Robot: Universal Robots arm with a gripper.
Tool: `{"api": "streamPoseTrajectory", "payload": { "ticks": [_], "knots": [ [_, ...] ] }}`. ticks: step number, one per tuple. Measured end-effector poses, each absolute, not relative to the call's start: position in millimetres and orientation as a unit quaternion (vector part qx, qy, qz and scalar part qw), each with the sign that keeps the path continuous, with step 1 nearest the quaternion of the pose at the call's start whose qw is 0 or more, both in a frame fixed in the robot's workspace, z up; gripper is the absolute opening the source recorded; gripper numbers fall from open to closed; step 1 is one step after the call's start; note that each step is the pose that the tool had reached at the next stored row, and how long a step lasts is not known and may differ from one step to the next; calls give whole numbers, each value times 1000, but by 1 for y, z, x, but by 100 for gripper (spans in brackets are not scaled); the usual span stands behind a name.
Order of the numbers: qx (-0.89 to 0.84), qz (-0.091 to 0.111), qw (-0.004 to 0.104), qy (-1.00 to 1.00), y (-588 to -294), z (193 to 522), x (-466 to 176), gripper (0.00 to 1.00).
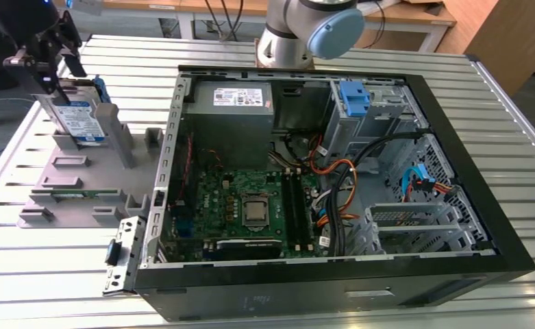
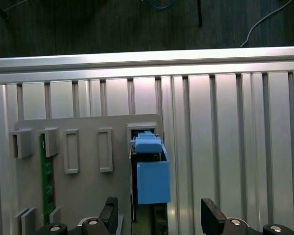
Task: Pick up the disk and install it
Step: 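Pick up the disk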
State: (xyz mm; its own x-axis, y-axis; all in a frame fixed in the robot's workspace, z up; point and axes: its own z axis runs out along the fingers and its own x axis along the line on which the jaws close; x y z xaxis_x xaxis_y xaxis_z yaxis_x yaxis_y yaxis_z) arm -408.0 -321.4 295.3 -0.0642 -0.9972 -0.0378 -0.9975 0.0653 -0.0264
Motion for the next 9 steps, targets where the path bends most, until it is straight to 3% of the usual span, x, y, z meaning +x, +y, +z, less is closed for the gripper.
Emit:
{"api": "streamPoseTrajectory", "payload": {
  "ticks": [9],
  "knots": [
    [-684,3,23,729,-321,295,-403,76]
  ]
}}
